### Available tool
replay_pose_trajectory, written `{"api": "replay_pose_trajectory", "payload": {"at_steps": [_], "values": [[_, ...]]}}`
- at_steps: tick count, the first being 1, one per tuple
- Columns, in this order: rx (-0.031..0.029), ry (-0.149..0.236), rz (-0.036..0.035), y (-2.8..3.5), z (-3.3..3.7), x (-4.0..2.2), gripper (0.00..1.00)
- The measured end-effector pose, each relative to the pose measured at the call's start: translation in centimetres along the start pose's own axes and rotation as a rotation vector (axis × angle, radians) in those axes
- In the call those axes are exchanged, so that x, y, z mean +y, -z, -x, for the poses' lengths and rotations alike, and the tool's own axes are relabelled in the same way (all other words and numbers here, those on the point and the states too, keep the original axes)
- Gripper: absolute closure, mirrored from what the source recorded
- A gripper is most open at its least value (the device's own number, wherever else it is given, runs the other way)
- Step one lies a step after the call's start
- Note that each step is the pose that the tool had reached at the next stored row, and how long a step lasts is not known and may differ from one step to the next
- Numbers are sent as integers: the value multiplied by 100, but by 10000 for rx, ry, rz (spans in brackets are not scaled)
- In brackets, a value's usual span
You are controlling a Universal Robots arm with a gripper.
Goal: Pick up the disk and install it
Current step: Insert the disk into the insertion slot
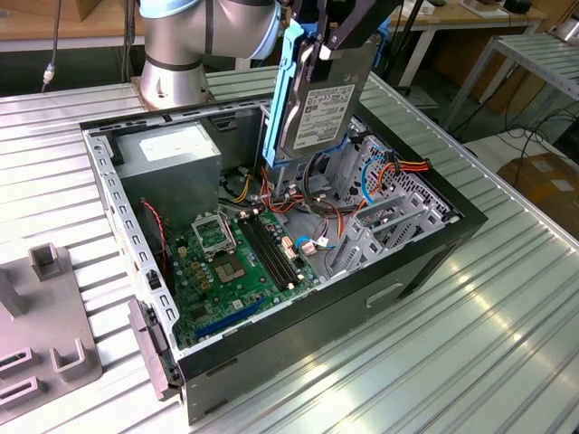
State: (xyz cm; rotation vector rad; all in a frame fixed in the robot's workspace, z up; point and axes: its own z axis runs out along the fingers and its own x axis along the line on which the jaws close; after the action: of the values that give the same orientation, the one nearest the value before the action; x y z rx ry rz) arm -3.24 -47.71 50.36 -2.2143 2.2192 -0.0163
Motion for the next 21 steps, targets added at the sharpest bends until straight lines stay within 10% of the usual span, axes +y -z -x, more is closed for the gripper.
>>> {"api": "replay_pose_trajectory", "payload": {"at_steps": [9, 12, 21], "values": [[-4, 0, 1, -61, -454, -47, 63], [-1, 1, 7, -65, -502, -82, 63], [-2, 0, 103, -85, -547, -471, 63]]}}
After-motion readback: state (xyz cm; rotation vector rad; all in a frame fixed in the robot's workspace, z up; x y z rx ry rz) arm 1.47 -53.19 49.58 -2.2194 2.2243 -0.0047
